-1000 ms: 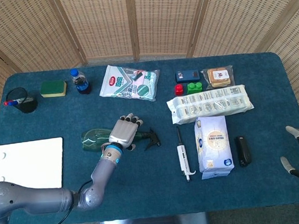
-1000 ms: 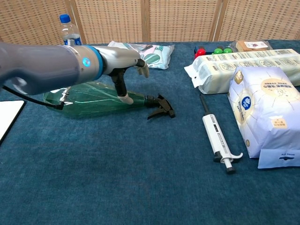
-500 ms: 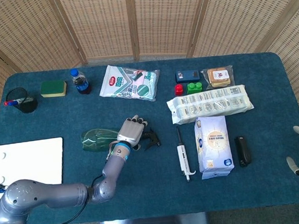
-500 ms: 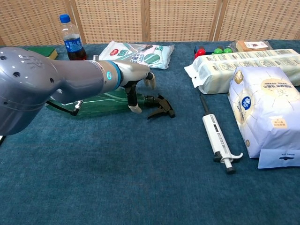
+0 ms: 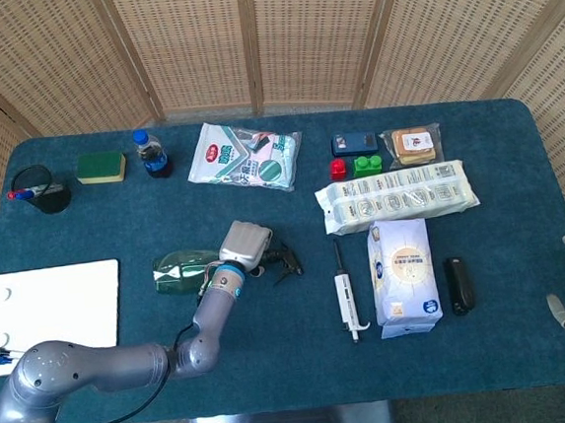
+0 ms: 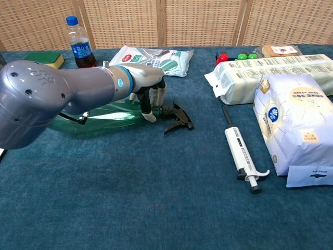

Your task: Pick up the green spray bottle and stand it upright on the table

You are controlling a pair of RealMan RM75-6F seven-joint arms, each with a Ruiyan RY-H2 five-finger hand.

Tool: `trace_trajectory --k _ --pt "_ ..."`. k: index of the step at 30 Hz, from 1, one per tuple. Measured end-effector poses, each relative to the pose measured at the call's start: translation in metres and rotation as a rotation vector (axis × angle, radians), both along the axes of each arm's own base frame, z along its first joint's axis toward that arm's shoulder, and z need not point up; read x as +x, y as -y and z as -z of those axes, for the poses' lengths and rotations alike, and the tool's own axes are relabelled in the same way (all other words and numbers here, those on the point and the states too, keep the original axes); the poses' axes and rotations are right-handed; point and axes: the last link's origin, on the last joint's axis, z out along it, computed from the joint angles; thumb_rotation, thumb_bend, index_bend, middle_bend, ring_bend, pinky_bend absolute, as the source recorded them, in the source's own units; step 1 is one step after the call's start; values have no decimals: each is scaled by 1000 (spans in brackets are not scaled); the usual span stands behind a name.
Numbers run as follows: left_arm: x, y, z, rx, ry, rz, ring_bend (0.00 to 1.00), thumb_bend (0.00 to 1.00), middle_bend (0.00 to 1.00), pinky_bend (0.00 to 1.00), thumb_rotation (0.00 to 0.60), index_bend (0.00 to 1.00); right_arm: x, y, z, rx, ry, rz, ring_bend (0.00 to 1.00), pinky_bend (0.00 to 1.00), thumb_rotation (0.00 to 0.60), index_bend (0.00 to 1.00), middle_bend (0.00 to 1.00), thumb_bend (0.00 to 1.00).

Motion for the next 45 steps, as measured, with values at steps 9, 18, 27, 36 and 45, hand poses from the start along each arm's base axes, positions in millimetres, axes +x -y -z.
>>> trace_trajectory --k 9,18,27,36,45 --pt "-6 -5 -18 -11 105 -53 542 324 570 621 600 595 3 3 1 -3 1 -11 57 135 600 154 258 350" --pt "-19 -10 -49 29 389 -120 539 325 560 621 600 551 5 5 3 -3 4 -18 57 135 600 153 258 350" --pt "-44 -6 -94 71 832 -199 529 324 544 623 600 536 10 9 7 7 2 -31 58 135 600 149 257 349" --pt "-72 11 -132 83 1224 -204 504 325 528 610 600 523 14 10 11 16 4 -39 57 135 600 147 258 350" --pt "-93 28 -156 123 1416 -57 477 324 515 598 600 512 15 8 12 11 11 -31 57 135 600 142 258 350"
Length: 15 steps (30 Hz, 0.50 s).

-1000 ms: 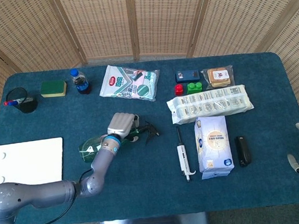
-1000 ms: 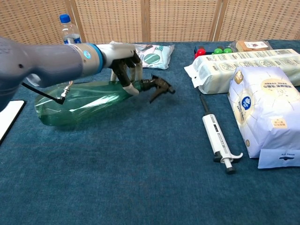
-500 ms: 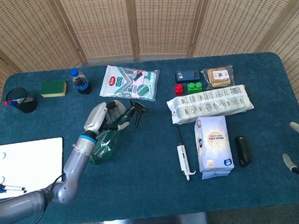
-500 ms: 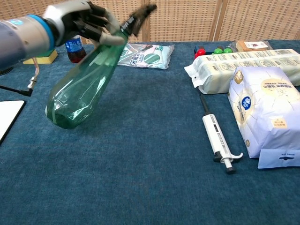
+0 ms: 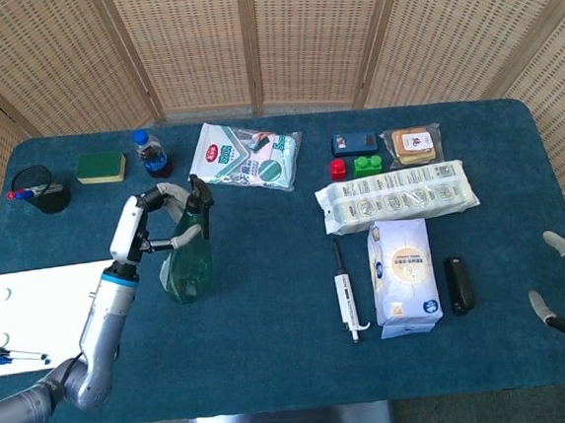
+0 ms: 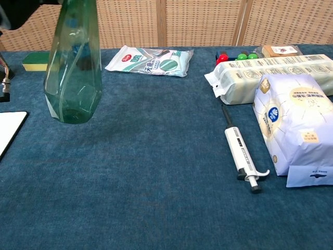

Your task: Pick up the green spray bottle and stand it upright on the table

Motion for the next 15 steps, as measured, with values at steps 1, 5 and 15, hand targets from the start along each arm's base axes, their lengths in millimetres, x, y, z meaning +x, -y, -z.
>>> trace_trajectory --k 1,5,15 --pt "-3 1 0 2 19 1 476 324 515 597 600 512 0 0 0 1 0 -1 57 135 600 141 258 350" --pt "-13 6 1 6 72 14 468 325 512 584 600 510 1 1 1 4 1 -1 57 135 600 140 258 348" --pt "-34 28 17 7 153 54 457 324 503 591 600 510 3 7 6 26 5 3 57 135 600 138 258 348"
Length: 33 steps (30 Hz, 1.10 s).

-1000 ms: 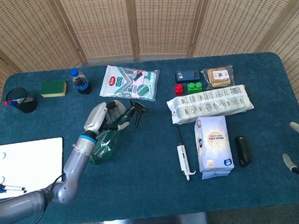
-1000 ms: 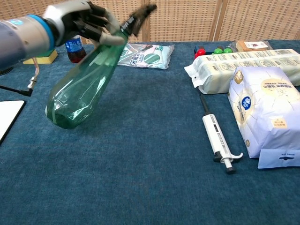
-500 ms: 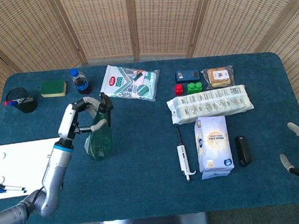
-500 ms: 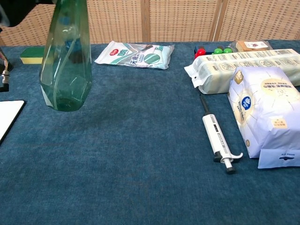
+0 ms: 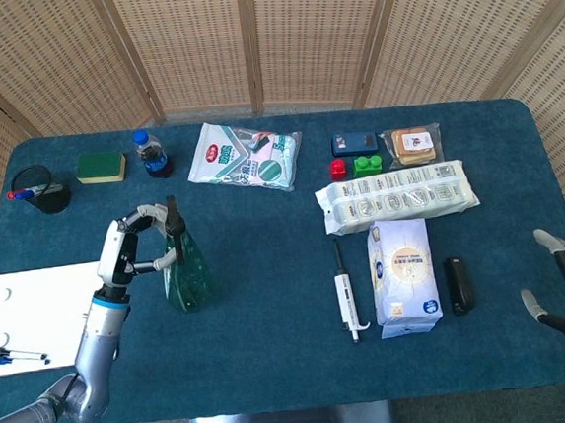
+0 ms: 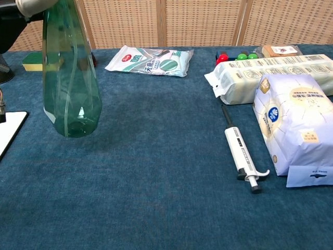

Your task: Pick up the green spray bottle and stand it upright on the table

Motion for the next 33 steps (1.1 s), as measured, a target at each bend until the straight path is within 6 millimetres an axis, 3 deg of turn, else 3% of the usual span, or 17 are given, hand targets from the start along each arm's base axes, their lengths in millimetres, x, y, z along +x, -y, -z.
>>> trace_trajectory --k 7,18,25,33 --pt "-12 18 9 68 5 26 454 324 499 596 600 508 1 3 2 10 2 2 57 135 600 137 258 348" --pt "-30 25 25 108 -15 13 451 325 491 622 600 500 6 8 6 21 3 1 57 135 600 136 258 350" --pt "-42 42 37 118 -24 8 451 324 489 653 600 499 7 8 7 23 6 5 57 135 600 136 258 348" --pt "-51 54 39 171 -44 19 451 325 486 660 600 502 9 9 8 27 10 -1 57 135 600 135 258 350"
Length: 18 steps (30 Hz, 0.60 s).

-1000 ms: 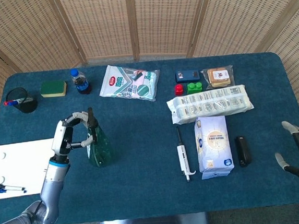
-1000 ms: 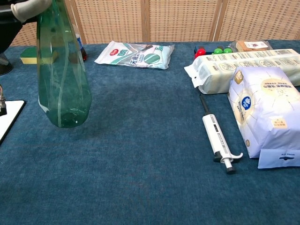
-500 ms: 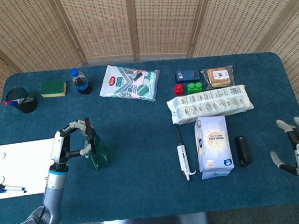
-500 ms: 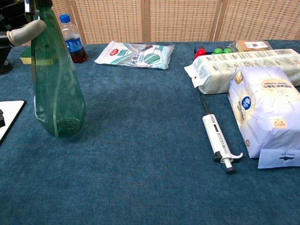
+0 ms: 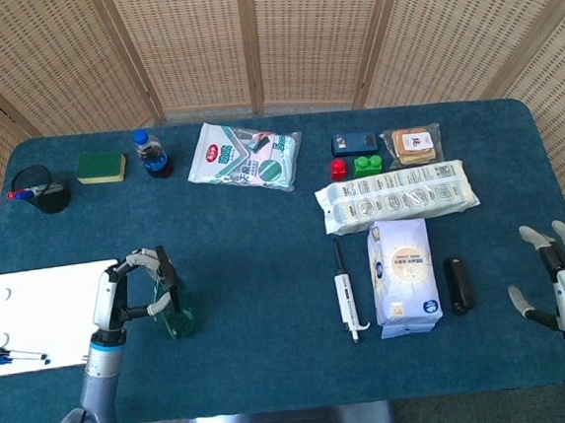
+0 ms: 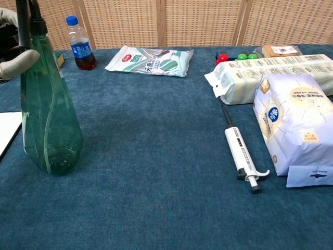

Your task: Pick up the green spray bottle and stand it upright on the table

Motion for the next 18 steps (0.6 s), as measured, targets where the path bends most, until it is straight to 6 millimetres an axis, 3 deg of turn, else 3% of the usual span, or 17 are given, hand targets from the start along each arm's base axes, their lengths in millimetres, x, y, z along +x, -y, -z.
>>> trace_trajectory --k 18 --pt "-25 29 -1 31 -19 -33 436 324 473 657 600 498 3 -1 0 7 0 -13 57 135 600 135 258 348"
